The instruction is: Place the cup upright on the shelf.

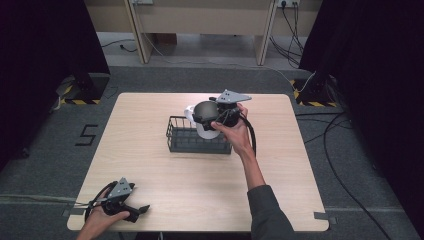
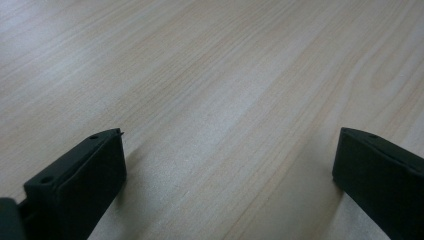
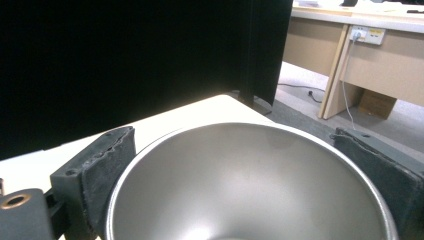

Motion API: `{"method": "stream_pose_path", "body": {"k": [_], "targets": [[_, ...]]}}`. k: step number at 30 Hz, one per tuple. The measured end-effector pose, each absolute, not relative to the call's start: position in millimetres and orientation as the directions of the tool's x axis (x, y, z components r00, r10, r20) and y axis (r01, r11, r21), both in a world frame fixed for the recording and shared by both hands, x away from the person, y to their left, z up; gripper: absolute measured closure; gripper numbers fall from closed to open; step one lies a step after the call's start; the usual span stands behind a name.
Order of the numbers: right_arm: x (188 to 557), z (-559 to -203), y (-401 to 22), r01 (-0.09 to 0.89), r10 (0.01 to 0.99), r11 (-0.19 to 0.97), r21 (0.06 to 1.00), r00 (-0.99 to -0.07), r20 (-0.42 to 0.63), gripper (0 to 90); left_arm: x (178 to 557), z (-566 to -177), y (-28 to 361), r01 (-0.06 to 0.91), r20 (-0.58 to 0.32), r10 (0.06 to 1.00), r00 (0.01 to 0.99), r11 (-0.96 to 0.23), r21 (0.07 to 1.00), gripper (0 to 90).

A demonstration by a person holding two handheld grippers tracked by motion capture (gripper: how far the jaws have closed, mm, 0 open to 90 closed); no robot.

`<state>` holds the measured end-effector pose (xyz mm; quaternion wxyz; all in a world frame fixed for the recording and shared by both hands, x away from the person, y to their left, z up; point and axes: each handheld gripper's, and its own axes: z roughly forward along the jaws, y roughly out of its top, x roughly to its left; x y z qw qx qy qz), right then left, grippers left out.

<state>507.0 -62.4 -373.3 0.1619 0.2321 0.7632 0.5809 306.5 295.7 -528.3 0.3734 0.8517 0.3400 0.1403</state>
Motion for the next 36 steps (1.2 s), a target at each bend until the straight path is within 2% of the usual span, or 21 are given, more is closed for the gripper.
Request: {"method": "stream_pose_path", "body": {"k": [15, 36], "targets": [[529.7, -383.2, -61.2, 0.185, 0.562, 0.232, 0.955, -0.827, 0.023, 6.5, 306.4, -528.4, 295.6, 0.473, -0.015, 0.682, 0.731, -0.491, 0.732, 0.1], [535.9, -405.6, -55.6, 0.236, 0.566, 0.283, 0.93, -0.823, 0.036, 6.3, 306.3, -528.3, 295.7, 0.473, -0.016, 0.68, 0.733, -0.493, 0.73, 0.1]]}}
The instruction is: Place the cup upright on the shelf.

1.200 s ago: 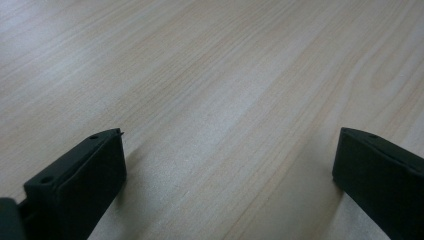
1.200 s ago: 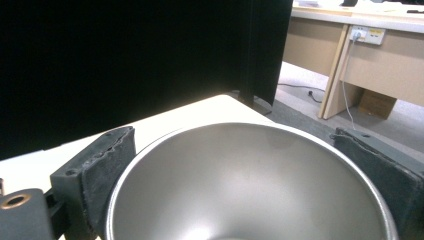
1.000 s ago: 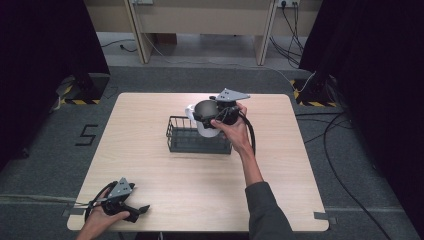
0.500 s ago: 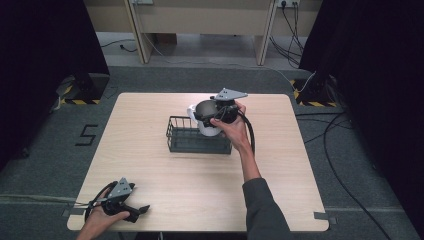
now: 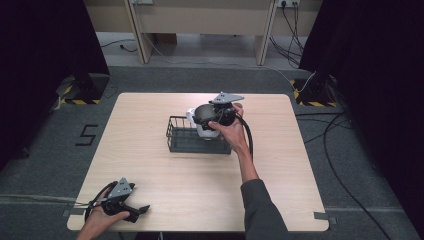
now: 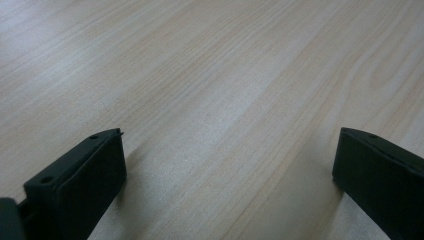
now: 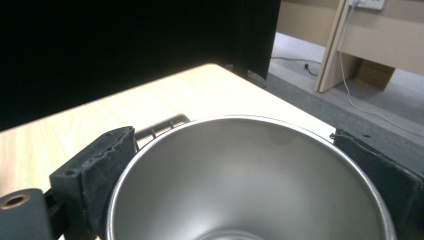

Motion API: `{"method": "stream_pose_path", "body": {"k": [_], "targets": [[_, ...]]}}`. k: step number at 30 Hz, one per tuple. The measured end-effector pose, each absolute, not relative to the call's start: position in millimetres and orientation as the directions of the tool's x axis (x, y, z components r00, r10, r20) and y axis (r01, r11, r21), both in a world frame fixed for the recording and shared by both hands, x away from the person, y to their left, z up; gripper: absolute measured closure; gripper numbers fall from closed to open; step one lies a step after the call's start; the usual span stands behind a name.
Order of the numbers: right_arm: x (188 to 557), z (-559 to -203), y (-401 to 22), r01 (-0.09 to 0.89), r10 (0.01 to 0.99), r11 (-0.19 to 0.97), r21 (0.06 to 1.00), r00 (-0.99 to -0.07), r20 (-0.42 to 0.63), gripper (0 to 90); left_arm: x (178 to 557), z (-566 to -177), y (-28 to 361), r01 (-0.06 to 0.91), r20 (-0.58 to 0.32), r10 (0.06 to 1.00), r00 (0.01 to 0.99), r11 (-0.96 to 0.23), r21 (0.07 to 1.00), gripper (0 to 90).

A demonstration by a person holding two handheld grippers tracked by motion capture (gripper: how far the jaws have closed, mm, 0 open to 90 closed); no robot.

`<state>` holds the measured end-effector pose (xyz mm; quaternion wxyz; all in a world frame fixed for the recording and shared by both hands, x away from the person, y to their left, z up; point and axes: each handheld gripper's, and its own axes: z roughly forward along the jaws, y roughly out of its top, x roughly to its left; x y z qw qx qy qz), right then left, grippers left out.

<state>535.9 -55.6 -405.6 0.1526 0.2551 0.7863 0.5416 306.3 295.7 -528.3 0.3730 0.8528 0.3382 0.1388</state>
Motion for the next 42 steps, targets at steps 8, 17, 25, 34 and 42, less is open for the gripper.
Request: {"method": "stream_pose_path", "body": {"k": [8, 17, 25, 34, 42], "targets": [[535.6, -410.7, -55.7, 0.254, 0.575, 0.298, 0.92, -0.817, 0.039, 6.2, 306.3, -528.2, 295.7, 0.474, -0.016, 0.68, 0.733, -0.493, 0.73, 0.1], [535.4, -414.0, -54.6, 0.274, 0.589, 0.348, 0.896, -0.808, 0.018, 6.0, 306.3, -528.2, 295.7, 0.474, -0.016, 0.68, 0.733, -0.493, 0.73, 0.1], [531.8, -415.5, -53.0, 0.266, 0.597, 0.402, 0.876, -0.801, -0.031, 5.8, 306.3, -528.3, 295.7, 0.473, -0.015, 0.68, 0.733, -0.494, 0.73, 0.0], [529.0, -416.1, -53.3, 0.239, 0.601, 0.408, 0.881, -0.797, -0.062, 5.8, 306.4, -528.1, 295.9, 0.473, -0.014, 0.679, 0.734, -0.496, 0.728, 0.1], [525.5, -413.3, -50.0, 0.205, 0.603, 0.44, 0.874, -0.789, -0.119, 5.8, 306.3, -528.2, 295.8, 0.473, -0.015, 0.679, 0.734, -0.495, 0.729, 0.1]]}}
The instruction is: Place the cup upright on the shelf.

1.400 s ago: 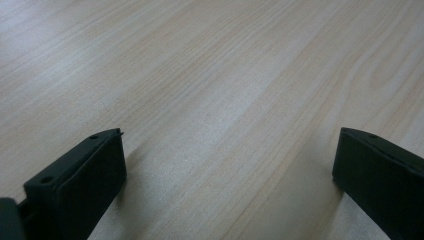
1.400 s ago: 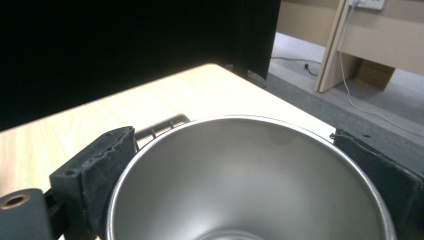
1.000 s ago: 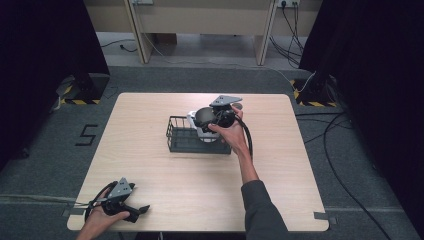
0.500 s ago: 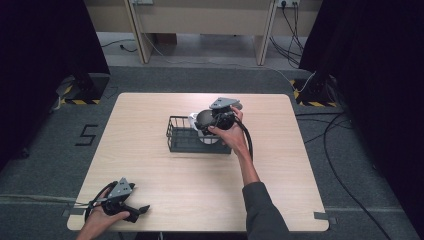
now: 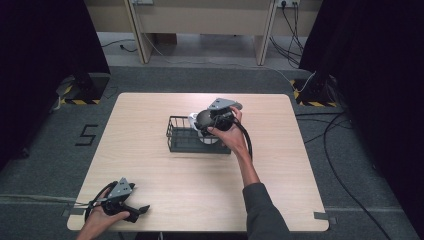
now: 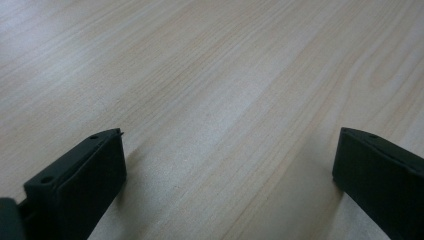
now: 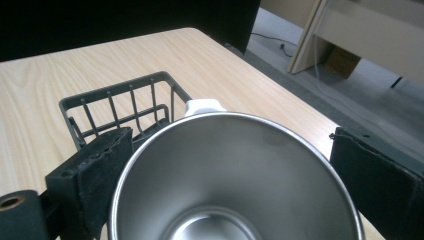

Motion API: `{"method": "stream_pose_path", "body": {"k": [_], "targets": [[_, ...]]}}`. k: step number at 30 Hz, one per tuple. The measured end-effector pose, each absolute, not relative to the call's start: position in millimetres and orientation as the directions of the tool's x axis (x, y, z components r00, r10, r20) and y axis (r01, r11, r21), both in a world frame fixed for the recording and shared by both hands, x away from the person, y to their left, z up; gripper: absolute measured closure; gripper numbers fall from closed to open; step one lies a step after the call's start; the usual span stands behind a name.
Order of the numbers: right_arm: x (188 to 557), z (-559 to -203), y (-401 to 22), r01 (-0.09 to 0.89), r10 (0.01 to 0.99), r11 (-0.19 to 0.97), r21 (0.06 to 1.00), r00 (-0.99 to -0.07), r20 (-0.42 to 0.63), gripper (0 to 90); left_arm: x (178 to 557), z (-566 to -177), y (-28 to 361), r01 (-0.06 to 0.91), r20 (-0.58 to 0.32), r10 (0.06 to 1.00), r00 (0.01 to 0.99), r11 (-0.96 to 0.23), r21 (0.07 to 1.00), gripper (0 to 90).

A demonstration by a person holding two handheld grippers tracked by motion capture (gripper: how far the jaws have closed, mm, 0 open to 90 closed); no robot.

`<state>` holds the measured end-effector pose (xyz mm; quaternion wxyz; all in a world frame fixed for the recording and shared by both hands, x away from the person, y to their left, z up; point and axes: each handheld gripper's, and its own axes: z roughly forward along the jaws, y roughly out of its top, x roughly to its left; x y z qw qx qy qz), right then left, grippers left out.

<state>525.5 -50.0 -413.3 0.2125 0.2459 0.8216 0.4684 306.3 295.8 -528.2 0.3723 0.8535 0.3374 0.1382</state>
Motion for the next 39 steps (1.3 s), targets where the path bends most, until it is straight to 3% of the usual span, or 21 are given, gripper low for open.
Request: {"method": "stream_pose_path", "body": {"k": [4, 5, 7, 9, 39], "targets": [[522.1, -407.6, -48.9, 0.166, 0.601, 0.437, 0.884, -0.785, -0.15, 12.1, 306.3, -528.1, 295.8, 0.472, -0.015, 0.678, 0.735, -0.496, 0.728, 0.0], [521.0, -404.8, -48.9, 0.154, 0.597, 0.423, 0.893, -0.789, -0.147, 17.9, 306.4, -528.2, 295.8, 0.472, -0.014, 0.678, 0.735, -0.496, 0.729, 0.1], [518.7, -397.7, -48.4, 0.144, 0.597, 0.399, 0.906, -0.79, -0.138, 13.2, 306.3, -528.3, 295.7, 0.472, -0.015, 0.679, 0.734, -0.495, 0.73, 0.0], [516.3, -391.7, -47.8, 0.146, 0.601, 0.389, 0.91, -0.789, -0.13, 16.7, 306.2, -528.4, 295.5, 0.472, -0.015, 0.68, 0.733, -0.493, 0.731, 0.0], [481.0, -390.1, -96.1, 0.288, 0.675, 0.266, 0.92, -0.737, 0.035, 17.0, 306.2, -528.3, 295.6, 0.472, -0.015, 0.68, 0.733, -0.493, 0.731, 0.1]]}}
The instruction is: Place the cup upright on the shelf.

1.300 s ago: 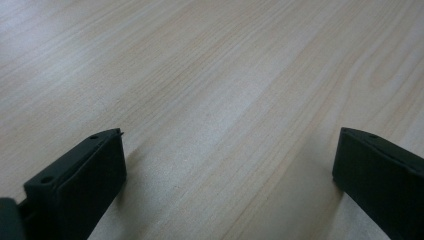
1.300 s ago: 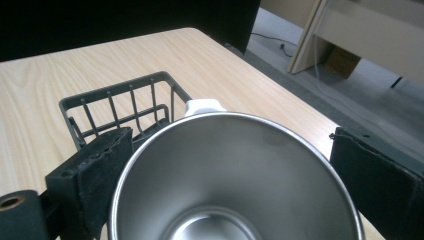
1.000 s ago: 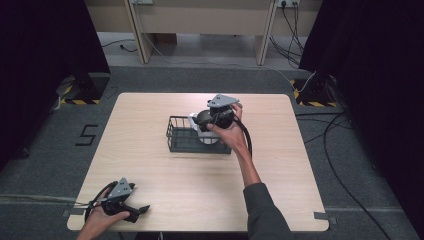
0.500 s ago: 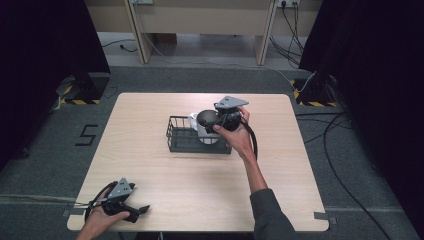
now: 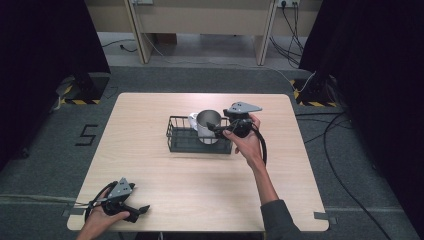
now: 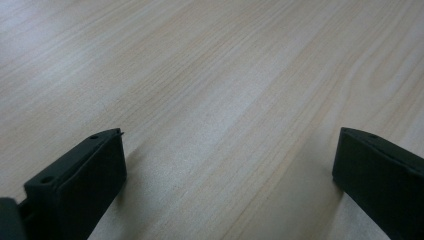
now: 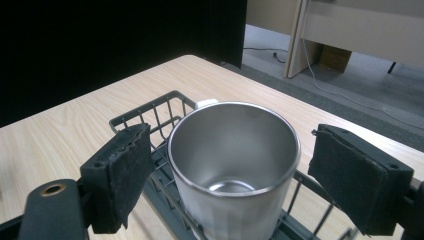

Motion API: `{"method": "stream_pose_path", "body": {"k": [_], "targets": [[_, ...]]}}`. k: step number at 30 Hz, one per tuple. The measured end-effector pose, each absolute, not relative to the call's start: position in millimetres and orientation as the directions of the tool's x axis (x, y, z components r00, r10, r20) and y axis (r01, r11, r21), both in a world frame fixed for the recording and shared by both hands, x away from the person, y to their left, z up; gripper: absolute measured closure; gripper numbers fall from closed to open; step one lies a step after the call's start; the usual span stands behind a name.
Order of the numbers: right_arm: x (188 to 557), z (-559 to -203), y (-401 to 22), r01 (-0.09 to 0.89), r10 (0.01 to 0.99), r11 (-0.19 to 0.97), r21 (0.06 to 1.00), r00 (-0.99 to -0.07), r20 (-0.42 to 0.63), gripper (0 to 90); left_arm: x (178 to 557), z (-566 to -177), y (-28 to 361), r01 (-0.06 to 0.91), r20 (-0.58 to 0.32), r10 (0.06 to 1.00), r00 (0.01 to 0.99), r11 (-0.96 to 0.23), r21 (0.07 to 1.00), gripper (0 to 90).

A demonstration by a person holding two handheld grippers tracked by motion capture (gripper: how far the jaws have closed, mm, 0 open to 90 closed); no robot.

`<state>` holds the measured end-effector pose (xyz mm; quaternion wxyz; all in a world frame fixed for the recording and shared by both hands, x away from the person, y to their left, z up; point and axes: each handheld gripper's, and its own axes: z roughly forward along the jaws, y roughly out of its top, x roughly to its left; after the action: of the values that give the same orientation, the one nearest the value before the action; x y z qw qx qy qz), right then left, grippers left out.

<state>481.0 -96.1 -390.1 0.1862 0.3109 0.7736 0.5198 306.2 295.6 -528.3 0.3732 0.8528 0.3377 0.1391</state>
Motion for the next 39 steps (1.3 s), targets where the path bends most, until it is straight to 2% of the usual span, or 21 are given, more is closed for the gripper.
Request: {"method": "stream_pose_path", "body": {"k": [28, 39], "targets": [[423.4, -394.8, -139.0, 0.287, 0.692, 0.225, 0.931, -0.72, 0.054, 16.1, 306.3, -528.5, 295.6, 0.472, -0.014, 0.68, 0.733, -0.493, 0.731, 0.0], [407.8, -412.2, -153.0, 0.305, 0.713, 0.221, 0.926, -0.699, 0.06, 15.9, 306.3, -528.4, 295.6, 0.472, -0.013, 0.681, 0.732, -0.493, 0.731, 0.0]]}}
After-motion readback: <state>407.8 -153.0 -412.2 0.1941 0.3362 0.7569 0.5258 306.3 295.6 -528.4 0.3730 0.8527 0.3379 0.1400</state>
